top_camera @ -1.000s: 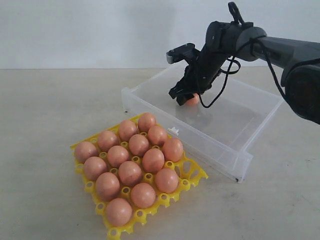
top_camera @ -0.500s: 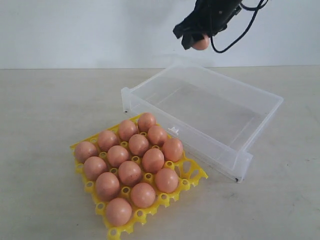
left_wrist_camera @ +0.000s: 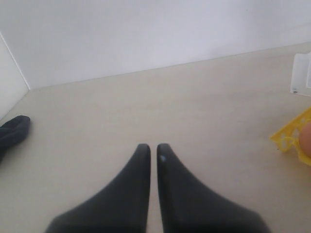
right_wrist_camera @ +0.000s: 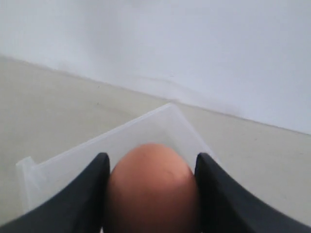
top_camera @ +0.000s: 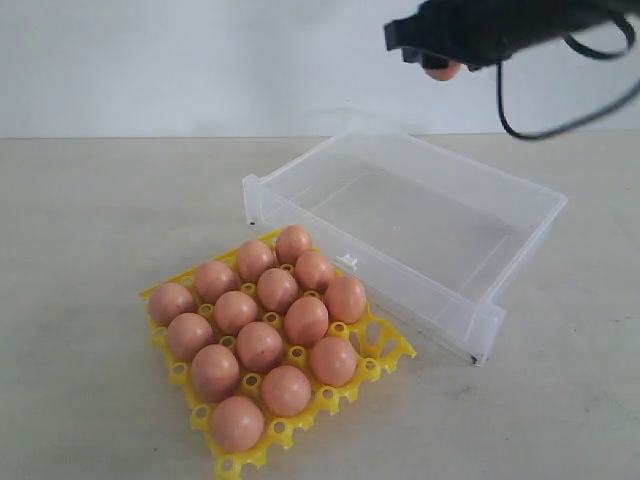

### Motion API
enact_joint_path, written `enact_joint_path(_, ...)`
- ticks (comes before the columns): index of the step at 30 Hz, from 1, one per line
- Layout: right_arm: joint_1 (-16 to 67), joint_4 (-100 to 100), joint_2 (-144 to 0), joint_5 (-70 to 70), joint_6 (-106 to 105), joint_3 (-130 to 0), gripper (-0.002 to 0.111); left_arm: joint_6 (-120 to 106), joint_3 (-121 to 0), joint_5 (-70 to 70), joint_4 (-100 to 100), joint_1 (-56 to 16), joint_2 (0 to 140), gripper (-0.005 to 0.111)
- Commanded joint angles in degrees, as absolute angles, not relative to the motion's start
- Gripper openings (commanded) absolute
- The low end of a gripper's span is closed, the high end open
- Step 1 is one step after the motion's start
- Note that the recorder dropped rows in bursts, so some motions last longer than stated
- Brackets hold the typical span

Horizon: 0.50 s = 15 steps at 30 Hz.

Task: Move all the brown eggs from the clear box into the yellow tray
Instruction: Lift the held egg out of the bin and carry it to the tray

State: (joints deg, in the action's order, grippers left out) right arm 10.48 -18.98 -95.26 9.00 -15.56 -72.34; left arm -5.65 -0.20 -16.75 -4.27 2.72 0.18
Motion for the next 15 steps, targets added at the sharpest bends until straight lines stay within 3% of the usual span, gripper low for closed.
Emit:
enact_joint_path(1, 12.3, -20.4, -83.3, -29.4, -10.6, -44.9, 0.0, -5.4, 0.0, -16.8, -4.3, 2.8, 0.0, 0.004)
enact_joint_path(4, 12.5, -18.8, -79.7, -40.5, -1.8, -34.8, 0.0, -5.4, 0.0, -16.8, -4.3, 2.8, 0.0, 0.004)
enact_joint_path(8, 12.5, -14.8, -79.7, -40.8, 19.7, -29.0, 0.0, -5.4, 0.0, -16.8, -4.3, 2.8, 0.0, 0.004)
enact_joint_path(15, 12.5, 31.0, -87.4, -60.6, 51.2, -29.3, 0.0, -5.4, 0.0, -16.8, -4.3, 2.8, 0.0, 0.004)
